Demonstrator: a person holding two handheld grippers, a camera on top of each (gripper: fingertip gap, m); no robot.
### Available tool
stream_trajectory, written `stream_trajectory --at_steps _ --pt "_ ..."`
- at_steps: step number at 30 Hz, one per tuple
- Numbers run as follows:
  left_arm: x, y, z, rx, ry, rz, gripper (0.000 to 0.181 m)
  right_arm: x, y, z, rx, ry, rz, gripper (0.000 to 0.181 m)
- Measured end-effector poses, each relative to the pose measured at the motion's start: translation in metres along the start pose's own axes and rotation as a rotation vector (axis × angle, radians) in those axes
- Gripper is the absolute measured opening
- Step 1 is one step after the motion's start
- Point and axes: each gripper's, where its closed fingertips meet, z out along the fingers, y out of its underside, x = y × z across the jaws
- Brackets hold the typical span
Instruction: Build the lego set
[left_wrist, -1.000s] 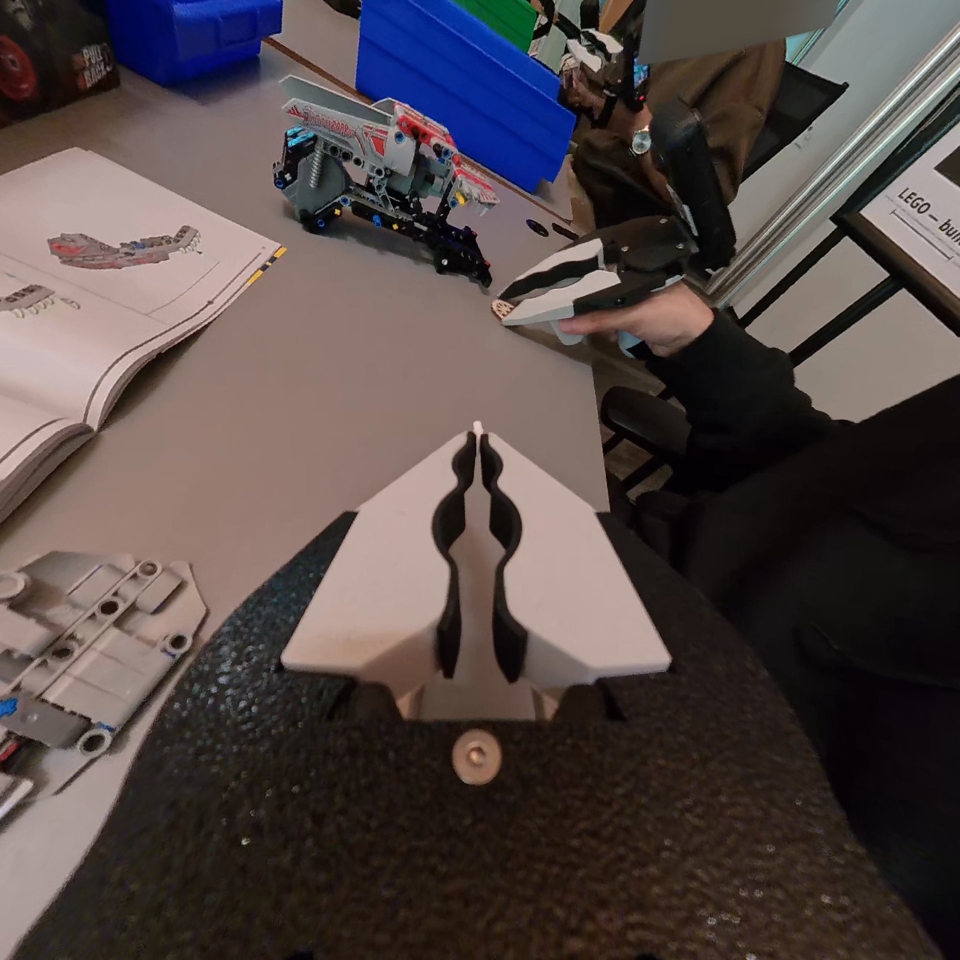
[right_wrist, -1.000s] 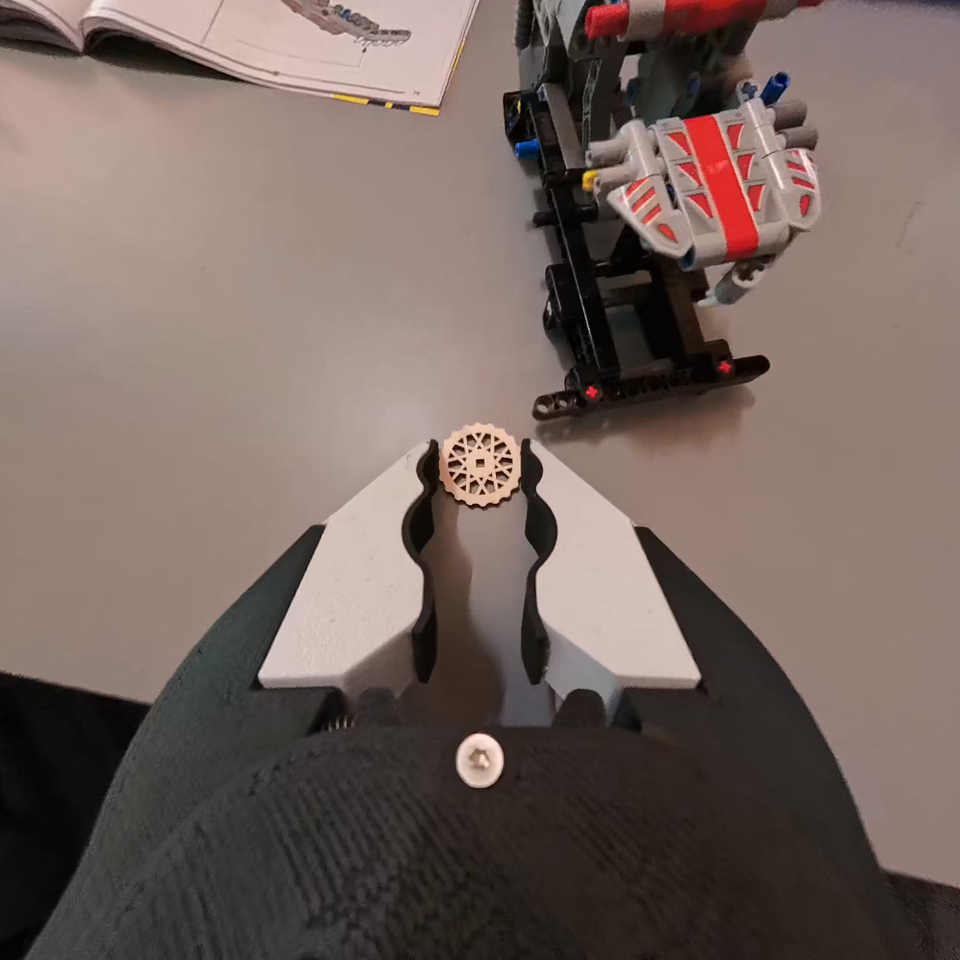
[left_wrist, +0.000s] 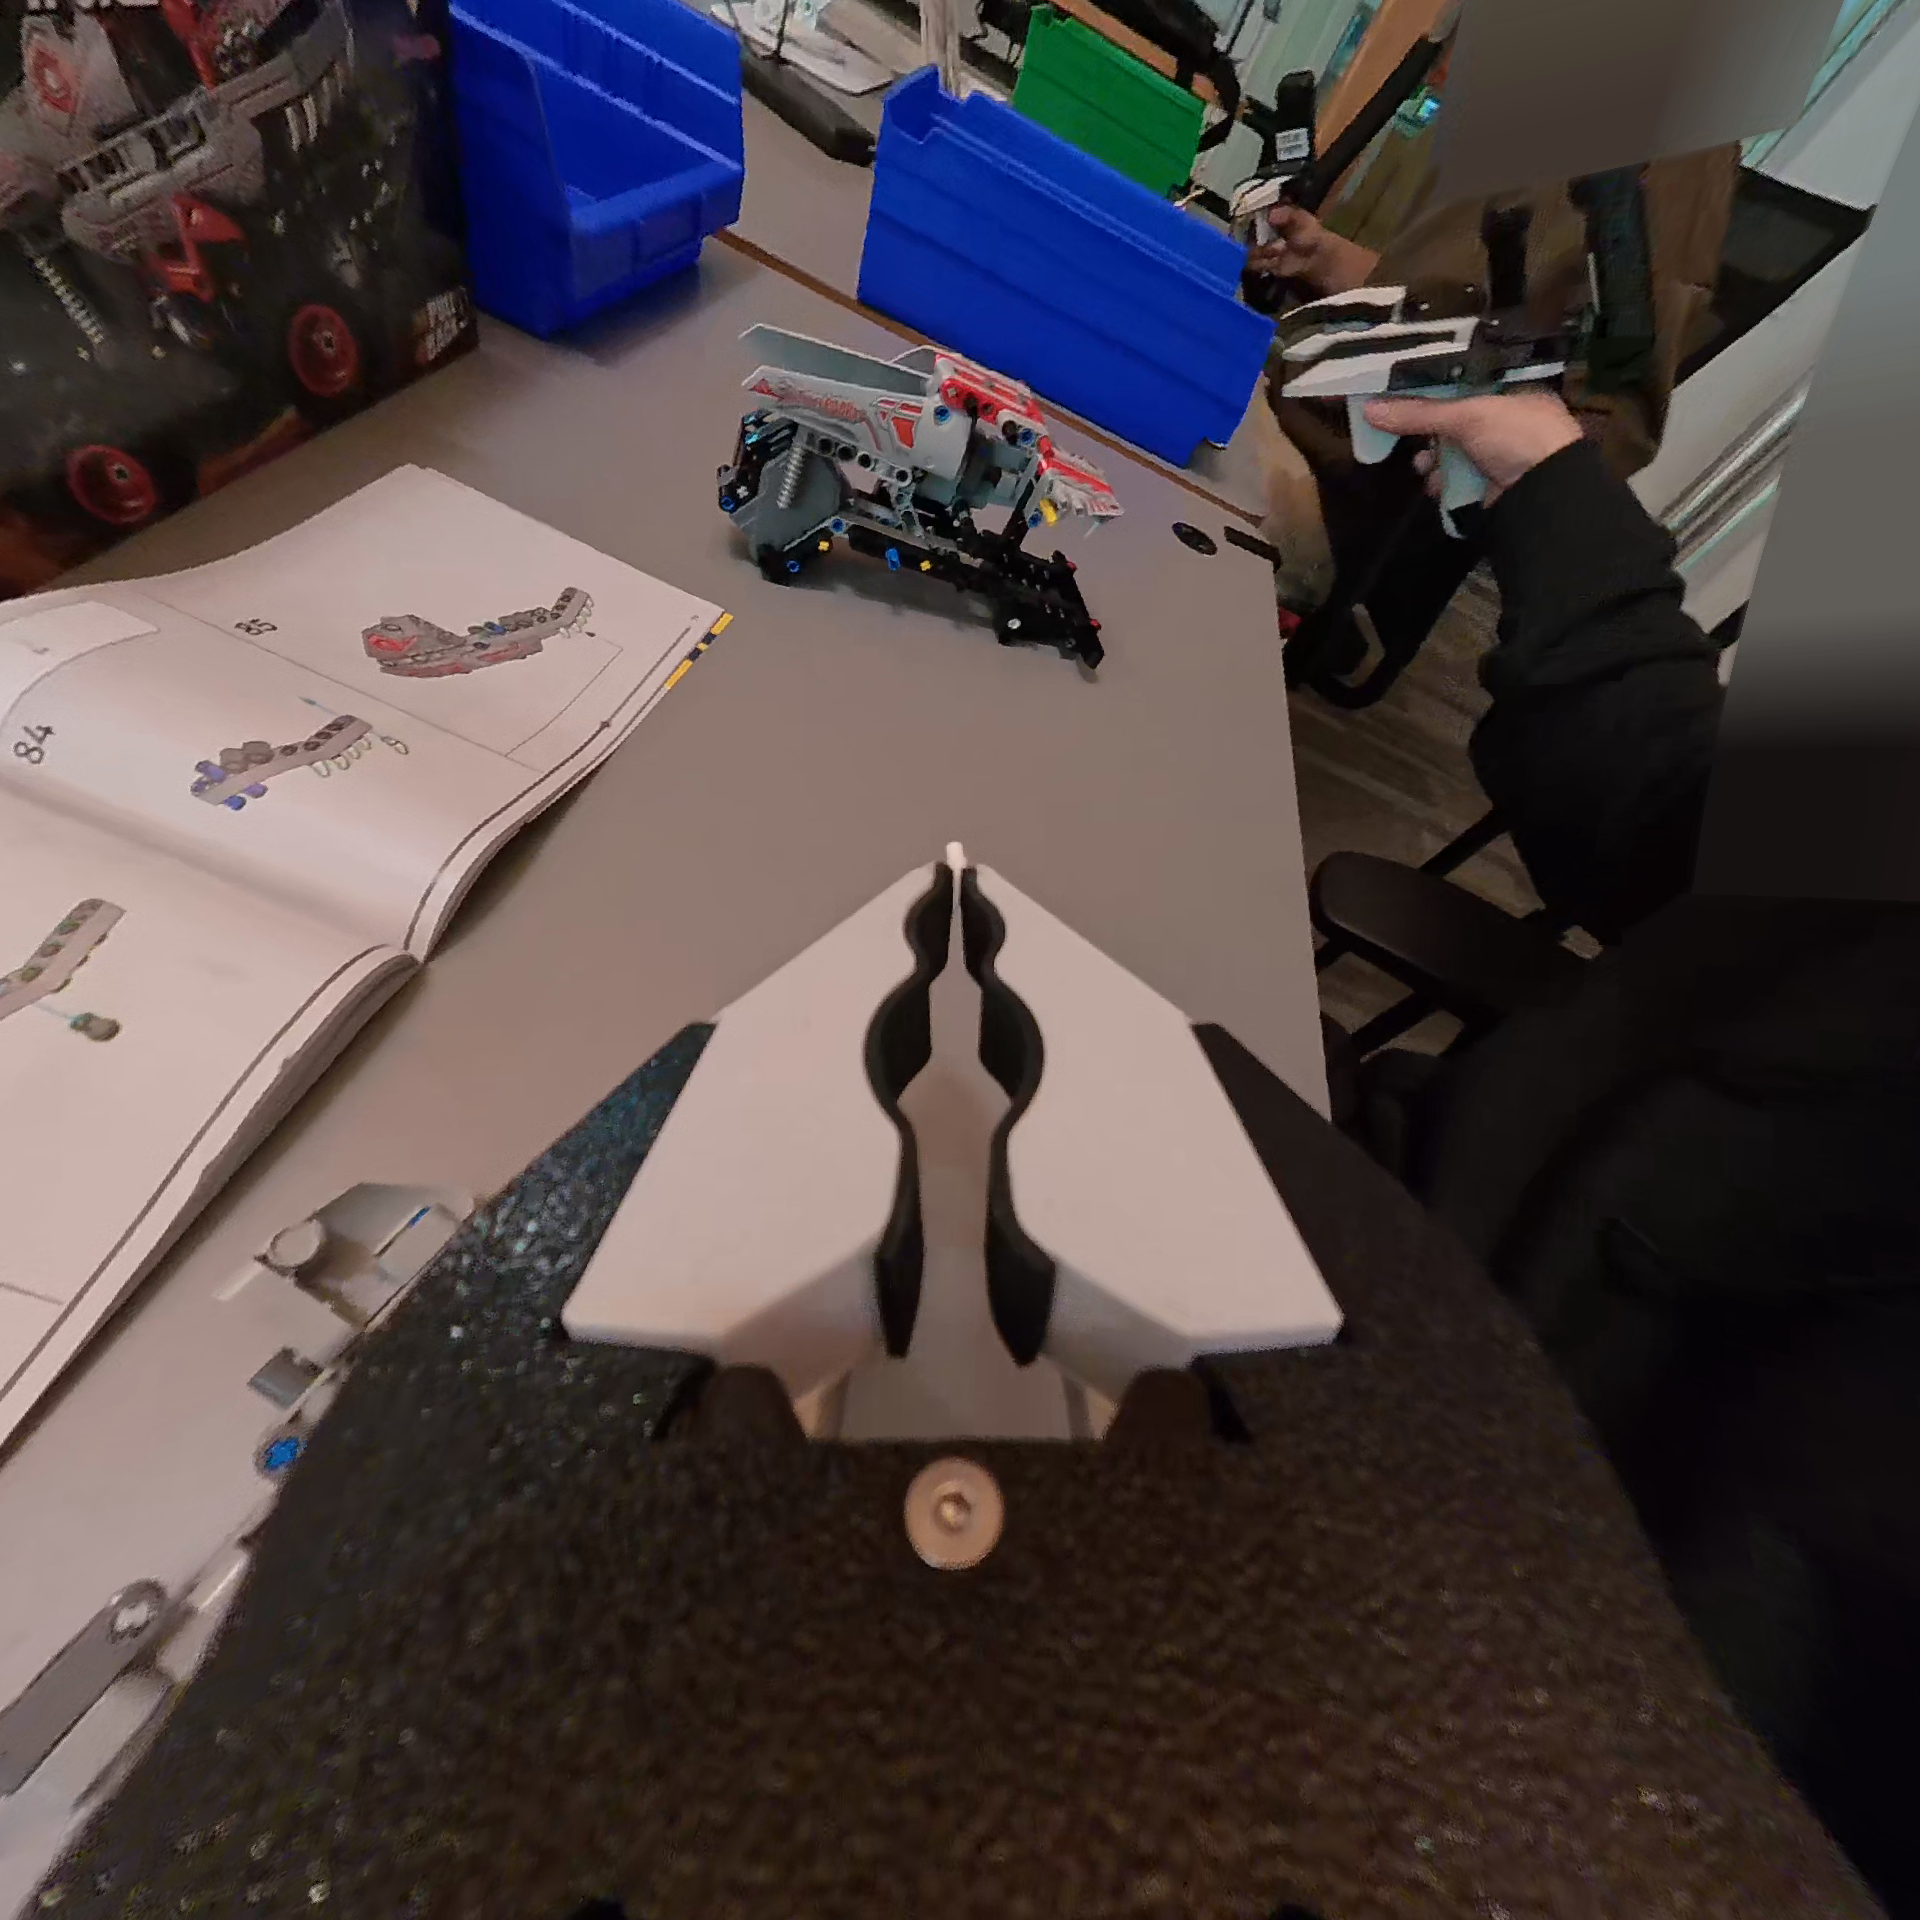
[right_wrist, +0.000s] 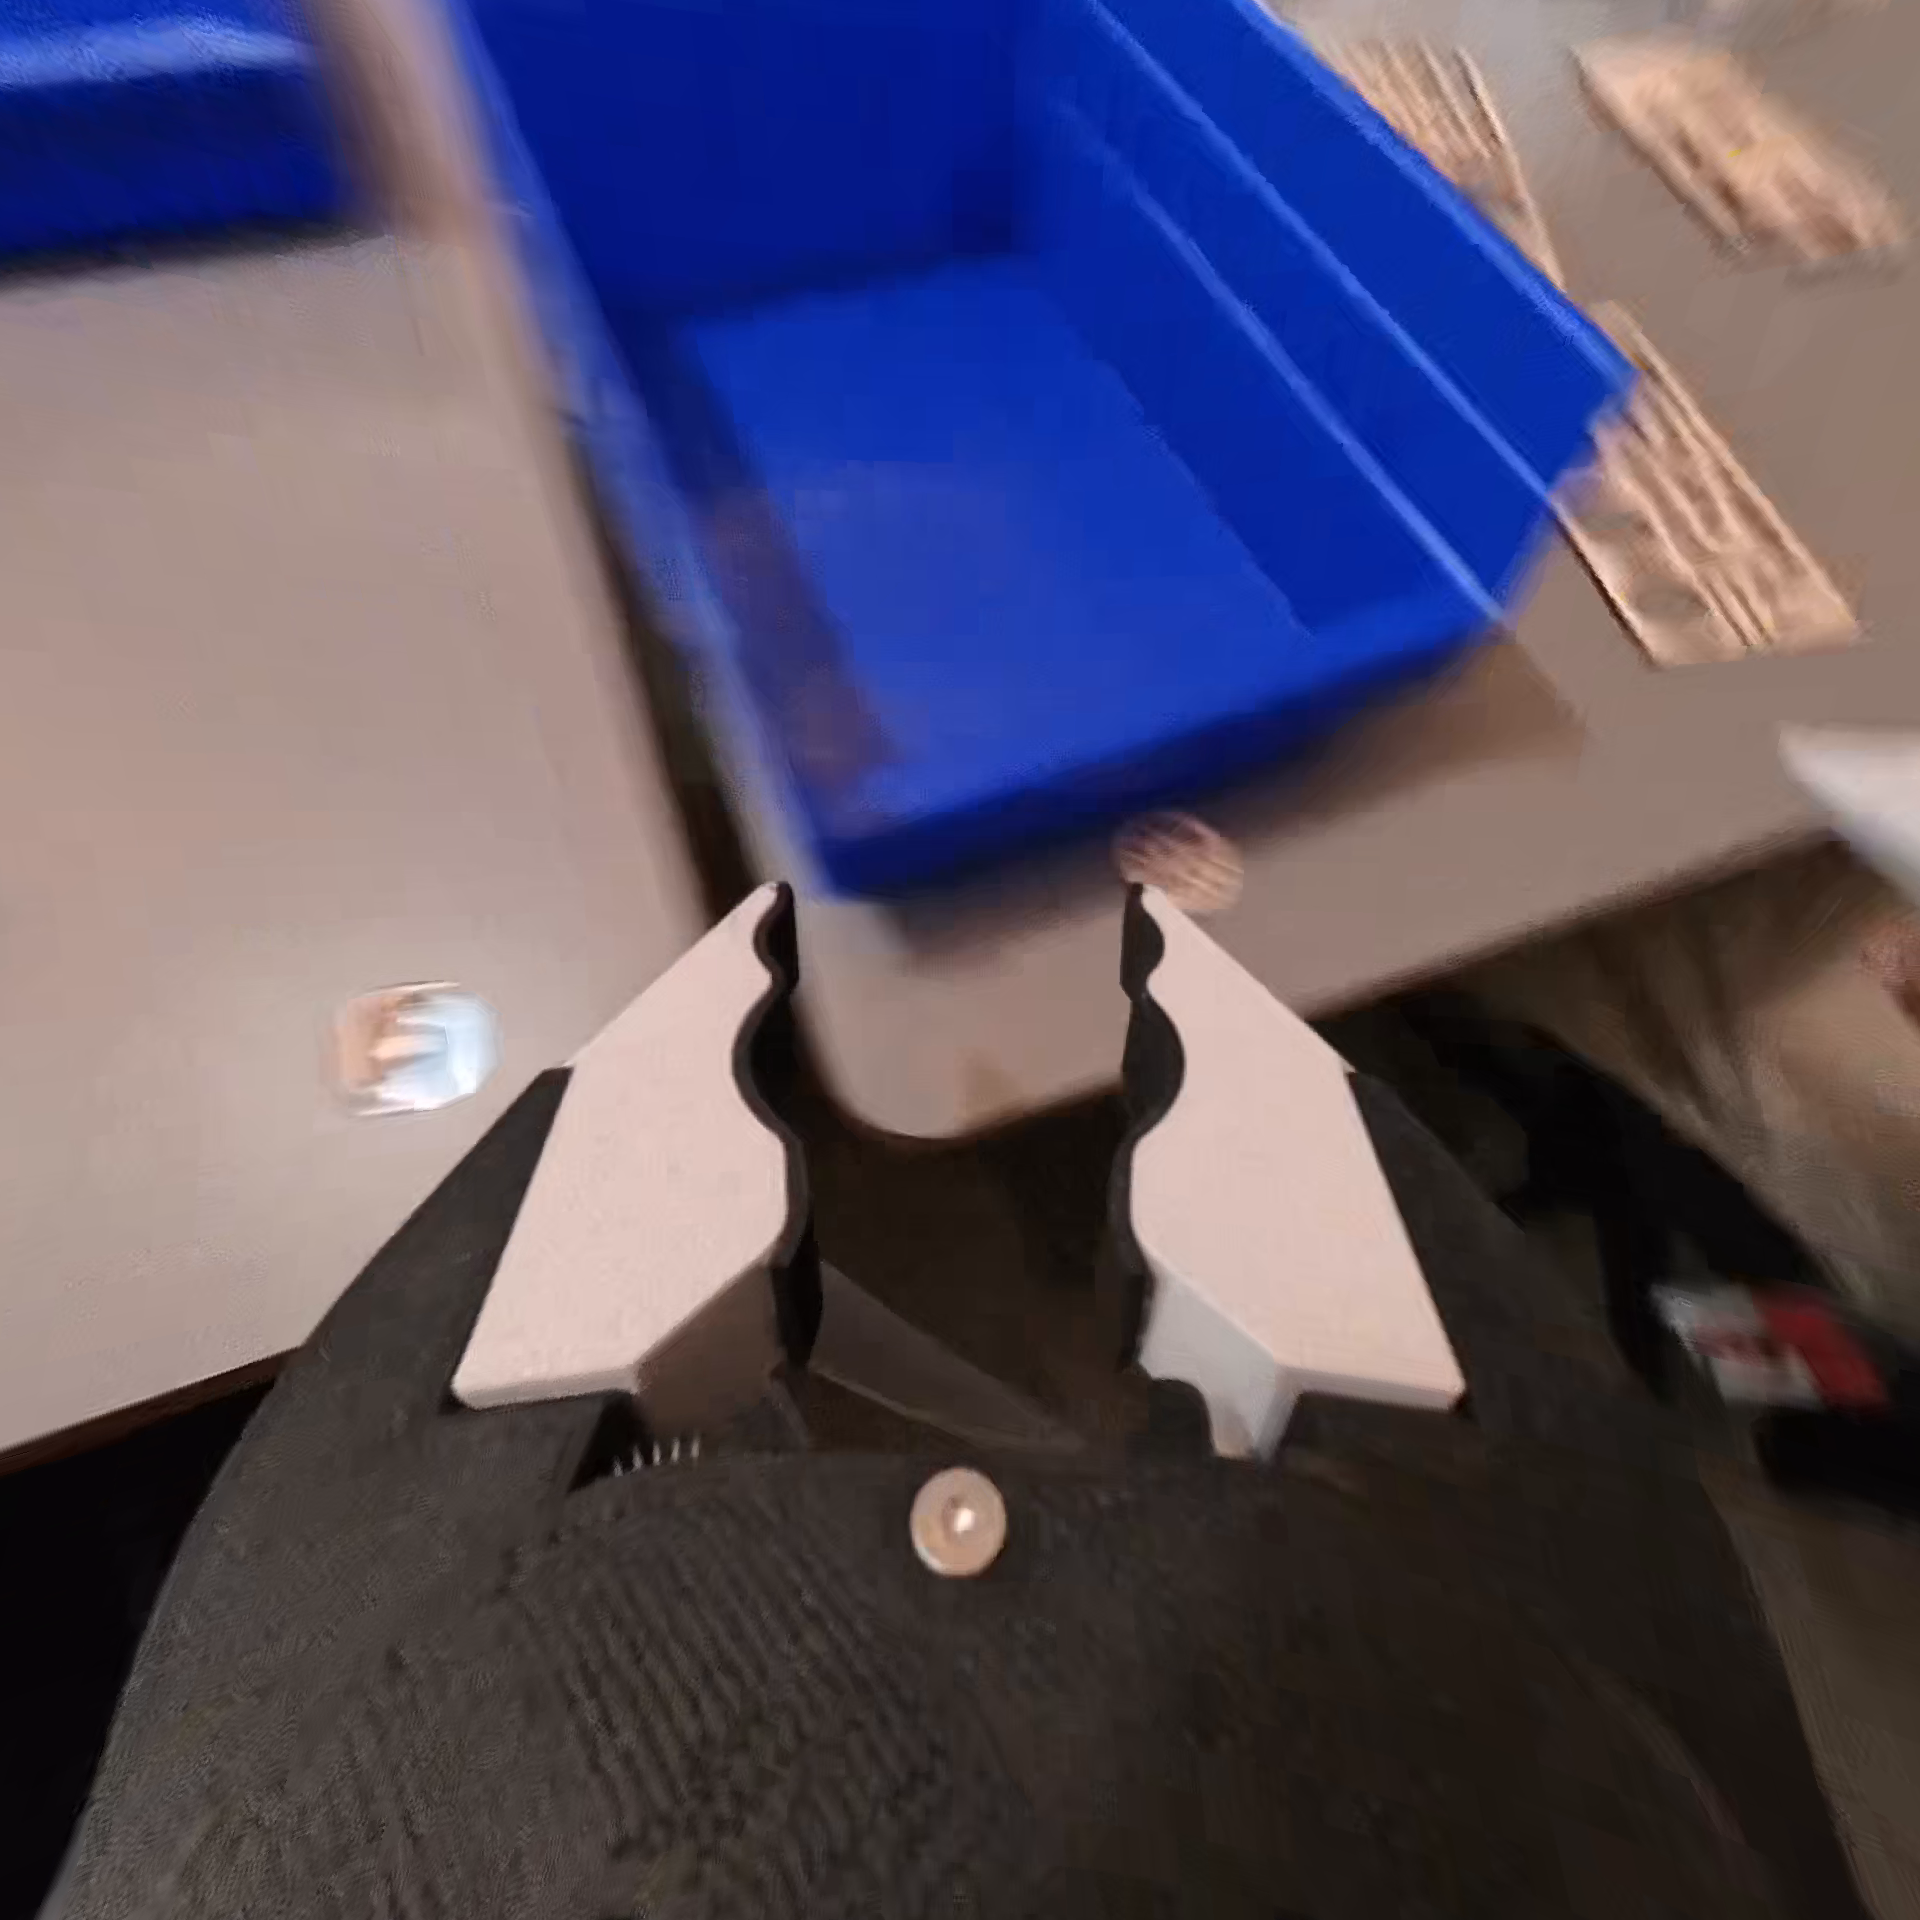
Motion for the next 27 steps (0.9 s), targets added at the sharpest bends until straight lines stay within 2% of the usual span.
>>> stream_trajectory --at_steps 2,4,6,8,10,13,14,16,18,22,27 --pt "0.004 0.006 0.004 -0.014 0.022 0.011 0.0 -0.107 -0.028 -0.019 0.153 -0.177 -0.193 0.057" --pt "0.009 0.014 0.007 -0.044 0.041 0.017 0.0 -0.253 -0.045 -0.044 0.339 -0.501 -0.378 0.051" --pt "0.013 0.02 0.007 -0.074 0.051 0.007 0.0 -0.394 -0.029 -0.079 0.423 -0.878 -0.592 0.04" --pt "0.014 0.026 0.003 -0.097 0.043 -0.02 0.0 -0.492 -0.004 -0.1 0.431 -1.089 -0.82 0.031" --pt "0.018 0.026 -0.005 -0.075 0.08 -0.087 0.0 -0.559 0.01 -0.109 0.536 -1.155 -1.038 0.029" --pt "0.023 0.023 -0.021 -0.014 0.157 -0.214 0.0 -0.619 0.015 -0.107 0.695 -1.103 -1.262 0.03" --pt "0.023 0.025 -0.026 -0.006 0.169 -0.248 0.0 -0.63 0.012 -0.105 0.758 -1.063 -1.297 0.029" --pt "0.022 0.029 -0.034 0.007 0.192 -0.305 0.0 -0.645 0.017 -0.112 0.867 -1.095 -1.367 0.02" --pt "0.018 0.036 -0.039 0.002 0.188 -0.349 0.0 -0.653 0.019 -0.119 0.972 -1.091 -1.385 0.017" --pt "0.015 0.047 -0.037 -0.024 0.178 -0.376 0.0 -0.663 0.023 -0.118 1.049 -1.028 -1.447 0.023" --pt "0.011 0.048 -0.034 -0.019 0.159 -0.4 0.0 -0.668 0.031 -0.116 1.065 -0.99 -1.545 0.012"
